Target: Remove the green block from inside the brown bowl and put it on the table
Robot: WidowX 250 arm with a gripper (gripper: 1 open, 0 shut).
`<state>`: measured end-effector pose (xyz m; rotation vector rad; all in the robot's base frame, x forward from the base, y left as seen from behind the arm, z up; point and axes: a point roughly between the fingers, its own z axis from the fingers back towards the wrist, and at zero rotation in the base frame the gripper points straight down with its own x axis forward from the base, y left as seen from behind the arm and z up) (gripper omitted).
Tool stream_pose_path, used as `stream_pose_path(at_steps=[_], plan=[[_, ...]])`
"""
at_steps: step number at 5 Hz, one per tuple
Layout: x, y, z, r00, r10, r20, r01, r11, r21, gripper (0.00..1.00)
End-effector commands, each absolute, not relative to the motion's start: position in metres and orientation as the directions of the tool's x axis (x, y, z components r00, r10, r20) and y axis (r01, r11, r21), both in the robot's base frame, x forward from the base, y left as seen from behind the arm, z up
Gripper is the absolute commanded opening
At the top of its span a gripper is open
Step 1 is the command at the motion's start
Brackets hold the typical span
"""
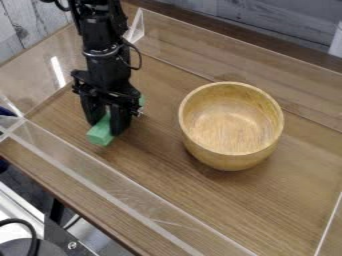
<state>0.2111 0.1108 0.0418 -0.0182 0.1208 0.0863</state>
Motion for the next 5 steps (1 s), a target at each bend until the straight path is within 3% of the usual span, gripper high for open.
stream_pose_path(at_steps=[1,4,5], plan=[[0.2233,0.1178,0.0571,0.994,0.098,-0.049,-0.097,0.995,0.016,0.0],[0.2246,0.115,0.0489,0.992,0.103,-0.069,-0.103,0.995,0.009,0.0],[0.2245,0.1138,0.052,0.992,0.106,-0.072,-0.106,0.994,0.007,1.0]])
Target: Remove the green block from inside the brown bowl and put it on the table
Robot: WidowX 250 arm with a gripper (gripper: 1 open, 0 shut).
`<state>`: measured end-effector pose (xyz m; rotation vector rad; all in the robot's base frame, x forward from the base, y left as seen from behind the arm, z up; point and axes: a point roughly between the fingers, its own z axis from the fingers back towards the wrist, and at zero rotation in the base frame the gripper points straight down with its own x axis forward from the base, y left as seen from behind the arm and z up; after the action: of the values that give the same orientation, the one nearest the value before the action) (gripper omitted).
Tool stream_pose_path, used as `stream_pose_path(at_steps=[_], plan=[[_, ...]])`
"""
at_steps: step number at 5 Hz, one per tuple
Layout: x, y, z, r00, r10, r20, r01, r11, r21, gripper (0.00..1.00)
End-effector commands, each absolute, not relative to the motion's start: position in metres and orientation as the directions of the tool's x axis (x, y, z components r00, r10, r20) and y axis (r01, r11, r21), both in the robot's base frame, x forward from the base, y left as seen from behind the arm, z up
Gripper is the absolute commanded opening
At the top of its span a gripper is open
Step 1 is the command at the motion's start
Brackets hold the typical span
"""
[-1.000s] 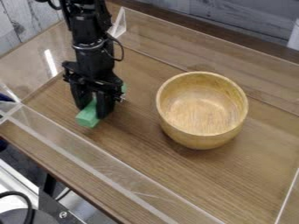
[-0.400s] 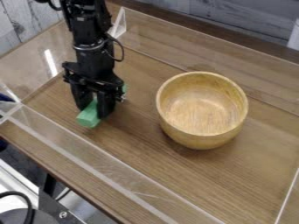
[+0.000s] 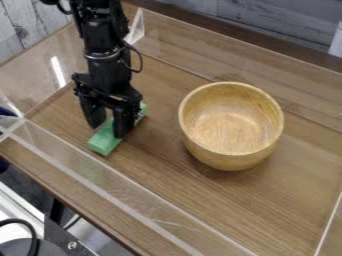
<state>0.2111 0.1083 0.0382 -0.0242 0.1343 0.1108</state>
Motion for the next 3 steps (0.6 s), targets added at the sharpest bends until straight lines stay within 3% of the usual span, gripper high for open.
stream_pose_path(at_steps=[1,2,3], plan=[[0.226,0.111,0.065,0.992,0.109,-0.056,-0.109,0.994,0.0,1.0],[0.229,0.108,0.085,0.994,0.109,-0.022,-0.109,0.994,-0.005,1.0],[0.233,0.103,0.118,0.994,0.107,0.027,-0.107,0.994,-0.004,1.0]])
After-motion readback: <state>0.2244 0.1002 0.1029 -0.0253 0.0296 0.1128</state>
